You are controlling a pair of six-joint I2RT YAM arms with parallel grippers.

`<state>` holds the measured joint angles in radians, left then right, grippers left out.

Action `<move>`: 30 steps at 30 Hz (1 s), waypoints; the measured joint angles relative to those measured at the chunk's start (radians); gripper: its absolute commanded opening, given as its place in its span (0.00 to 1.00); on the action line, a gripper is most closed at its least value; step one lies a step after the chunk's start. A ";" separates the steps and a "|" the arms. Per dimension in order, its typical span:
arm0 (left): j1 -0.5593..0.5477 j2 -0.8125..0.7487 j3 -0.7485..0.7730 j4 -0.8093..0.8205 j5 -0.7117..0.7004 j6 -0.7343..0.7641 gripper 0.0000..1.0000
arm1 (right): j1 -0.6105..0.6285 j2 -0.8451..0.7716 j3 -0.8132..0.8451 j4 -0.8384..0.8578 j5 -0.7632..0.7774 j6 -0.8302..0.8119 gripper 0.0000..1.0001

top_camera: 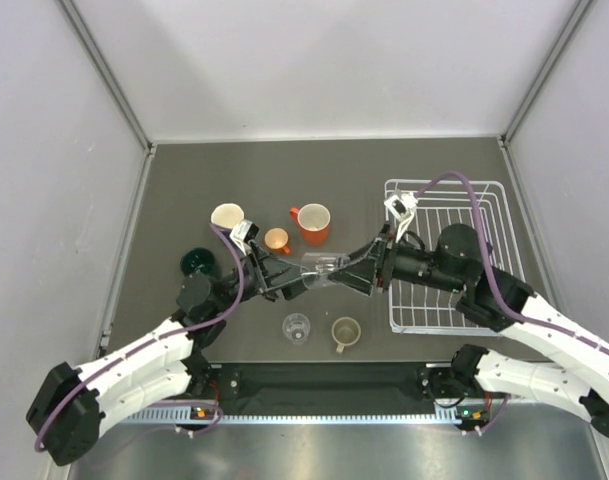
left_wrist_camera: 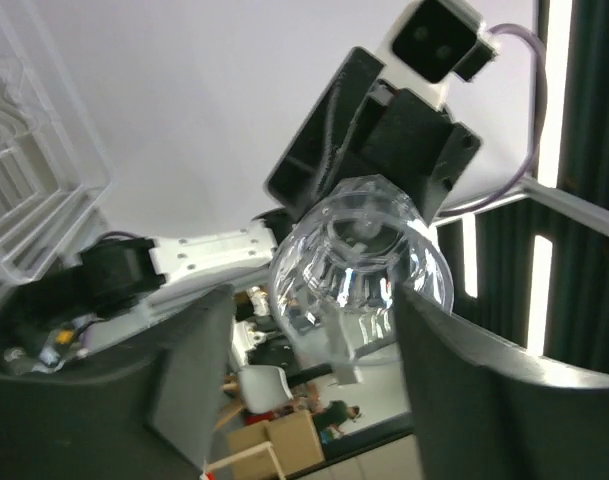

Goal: Load the cups into the dish rack

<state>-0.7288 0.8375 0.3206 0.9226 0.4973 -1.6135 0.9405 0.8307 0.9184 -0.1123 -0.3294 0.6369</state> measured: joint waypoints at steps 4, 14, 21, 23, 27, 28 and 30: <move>0.001 -0.065 -0.060 -0.126 -0.041 0.026 0.92 | 0.002 -0.061 0.040 -0.212 0.148 -0.017 0.00; 0.001 -0.264 0.008 -0.731 -0.175 0.266 0.89 | -0.003 -0.121 0.140 -0.775 0.591 0.062 0.00; 0.002 -0.301 0.161 -1.058 -0.259 0.472 0.86 | -0.069 0.063 0.183 -1.079 0.690 0.117 0.00; 0.002 -0.316 0.167 -1.114 -0.276 0.510 0.86 | -0.097 0.104 0.183 -1.125 0.679 0.110 0.00; 0.002 -0.339 0.167 -1.199 -0.290 0.551 0.86 | -0.112 0.138 0.182 -1.181 0.653 0.091 0.00; 0.002 -0.343 0.167 -1.213 -0.293 0.558 0.86 | -0.113 0.142 0.182 -1.191 0.647 0.087 0.00; 0.002 -0.349 0.167 -1.230 -0.297 0.569 0.85 | -0.113 0.148 0.180 -1.204 0.636 0.076 0.00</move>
<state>-0.7273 0.4889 0.4877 -0.3073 0.2001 -1.0447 0.8280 0.9791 1.0988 -1.3163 0.3069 0.7132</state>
